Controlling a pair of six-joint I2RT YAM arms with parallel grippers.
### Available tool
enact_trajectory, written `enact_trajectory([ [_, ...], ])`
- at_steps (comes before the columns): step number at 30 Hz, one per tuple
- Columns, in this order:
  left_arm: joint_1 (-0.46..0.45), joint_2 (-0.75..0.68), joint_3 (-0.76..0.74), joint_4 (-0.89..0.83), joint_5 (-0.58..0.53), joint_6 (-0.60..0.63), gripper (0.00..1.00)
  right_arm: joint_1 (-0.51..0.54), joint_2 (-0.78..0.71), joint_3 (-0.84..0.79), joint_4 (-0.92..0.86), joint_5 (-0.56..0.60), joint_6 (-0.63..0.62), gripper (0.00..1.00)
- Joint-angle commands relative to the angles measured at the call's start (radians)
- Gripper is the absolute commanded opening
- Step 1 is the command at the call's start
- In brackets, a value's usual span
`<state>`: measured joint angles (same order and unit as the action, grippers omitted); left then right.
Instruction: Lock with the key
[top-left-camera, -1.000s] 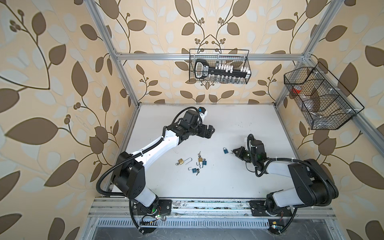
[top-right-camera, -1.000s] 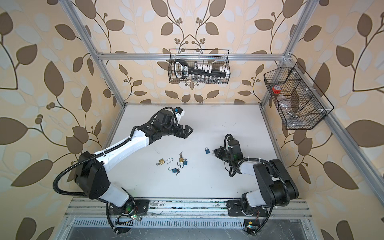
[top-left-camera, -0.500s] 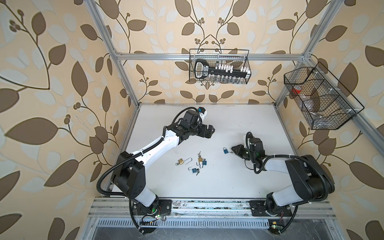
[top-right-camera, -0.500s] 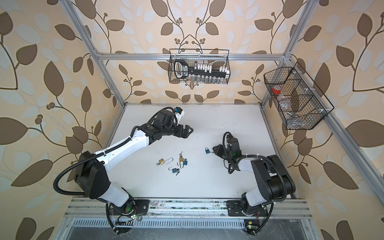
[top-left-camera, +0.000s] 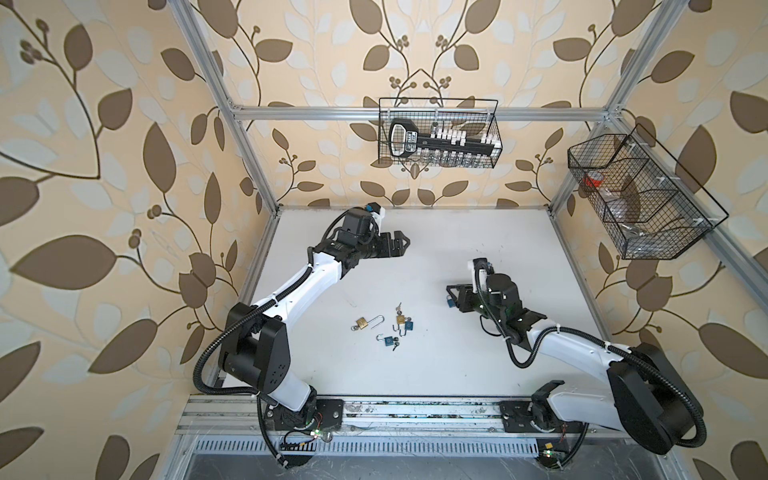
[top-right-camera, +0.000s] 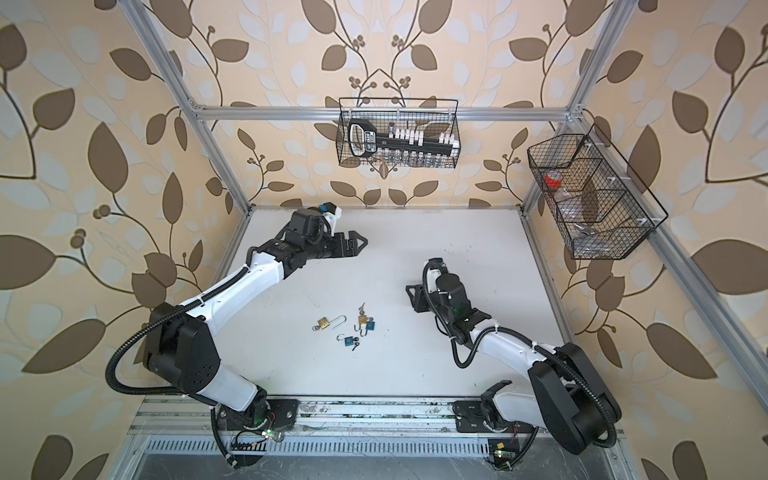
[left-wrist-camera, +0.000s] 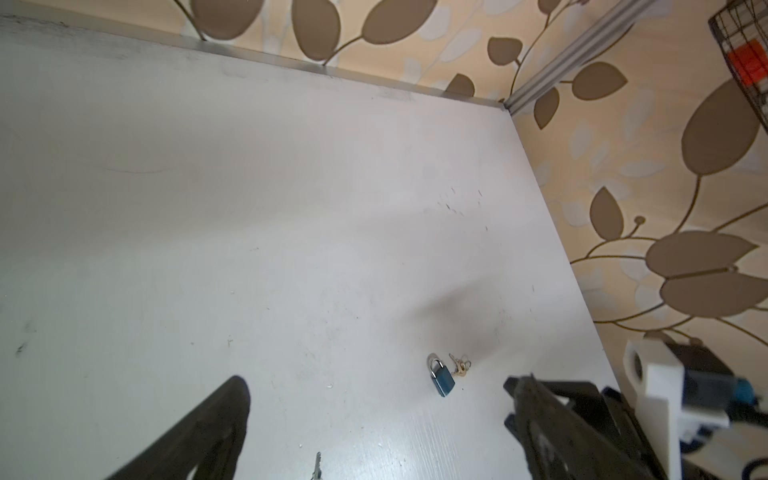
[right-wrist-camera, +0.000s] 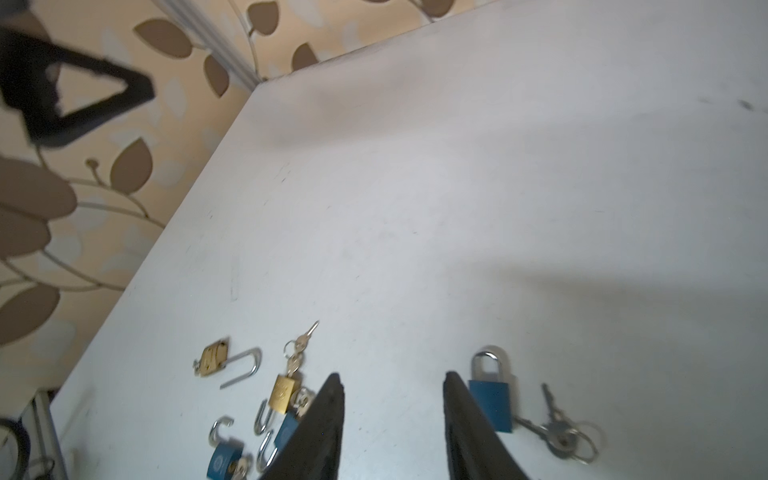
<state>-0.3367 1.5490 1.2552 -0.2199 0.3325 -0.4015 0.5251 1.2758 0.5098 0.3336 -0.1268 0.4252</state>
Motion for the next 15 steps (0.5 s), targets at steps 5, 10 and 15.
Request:
enact_trajectory([
  [5, 0.144, -0.058, -0.007, 0.048, 0.060, -0.074, 0.98, 0.117, 0.138, 0.129, -0.146, -0.190, -0.308, 0.39],
  [10, 0.229, -0.065, -0.025, 0.075, 0.082, -0.128, 0.99, 0.287, 0.231, 0.196, -0.188, -0.199, -0.400, 0.39],
  [15, 0.321, -0.068, -0.036, 0.103, 0.117, -0.157, 0.99, 0.358, 0.343, 0.313, -0.320, -0.295, -0.631, 0.38],
])
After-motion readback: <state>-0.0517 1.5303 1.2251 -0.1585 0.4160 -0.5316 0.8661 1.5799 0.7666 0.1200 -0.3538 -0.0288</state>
